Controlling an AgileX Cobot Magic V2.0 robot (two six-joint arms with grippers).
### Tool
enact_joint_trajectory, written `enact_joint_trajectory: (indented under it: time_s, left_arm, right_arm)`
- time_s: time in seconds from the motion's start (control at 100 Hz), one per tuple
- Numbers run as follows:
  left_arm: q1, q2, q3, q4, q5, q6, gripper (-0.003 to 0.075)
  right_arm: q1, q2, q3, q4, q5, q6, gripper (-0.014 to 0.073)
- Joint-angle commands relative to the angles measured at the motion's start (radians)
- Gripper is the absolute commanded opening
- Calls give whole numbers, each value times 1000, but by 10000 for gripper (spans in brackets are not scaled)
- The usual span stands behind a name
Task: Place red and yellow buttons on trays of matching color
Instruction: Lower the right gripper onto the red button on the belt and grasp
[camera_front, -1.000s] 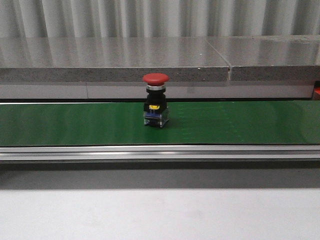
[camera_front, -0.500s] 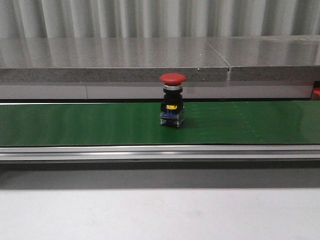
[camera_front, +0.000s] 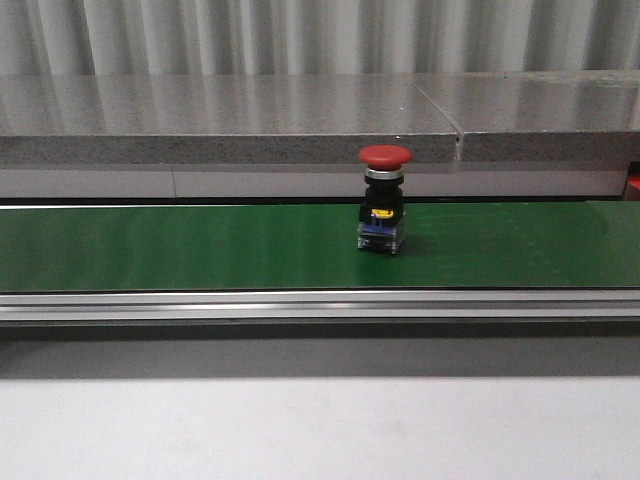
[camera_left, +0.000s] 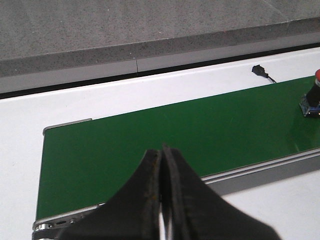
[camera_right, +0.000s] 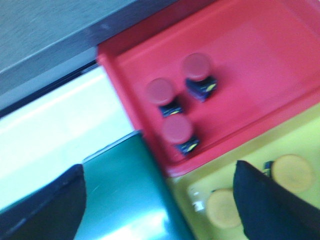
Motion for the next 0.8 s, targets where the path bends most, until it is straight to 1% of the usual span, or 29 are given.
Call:
enact_joint_trajectory:
  time_s: [0.0,0.2,0.38,0.53,0.64,0.79]
  left_arm:
    - [-7,5,-29,-15,-75,1,-20]
    - [-7,5,-29,-15,-75,1,-20]
    - [-7,5,-29,-15,-75,1,-20]
    - [-7,5,-29,-15,-75,1,-20]
    - [-7,5,-29,-15,-75,1,-20]
    - [-7,5,-29,-15,-75,1,-20]
  right_arm:
    - [51,-56,-26,9,-5,-36,641]
    - [173,-91,-26,9,101,-85,642]
    - [316,-91,-26,9,201,-137,636]
    - [432,-90,-26,9,234,-193,636]
    - [495,-85,-26,9,261,-217,636]
    - [565,-48,-28,11,264,-261,636]
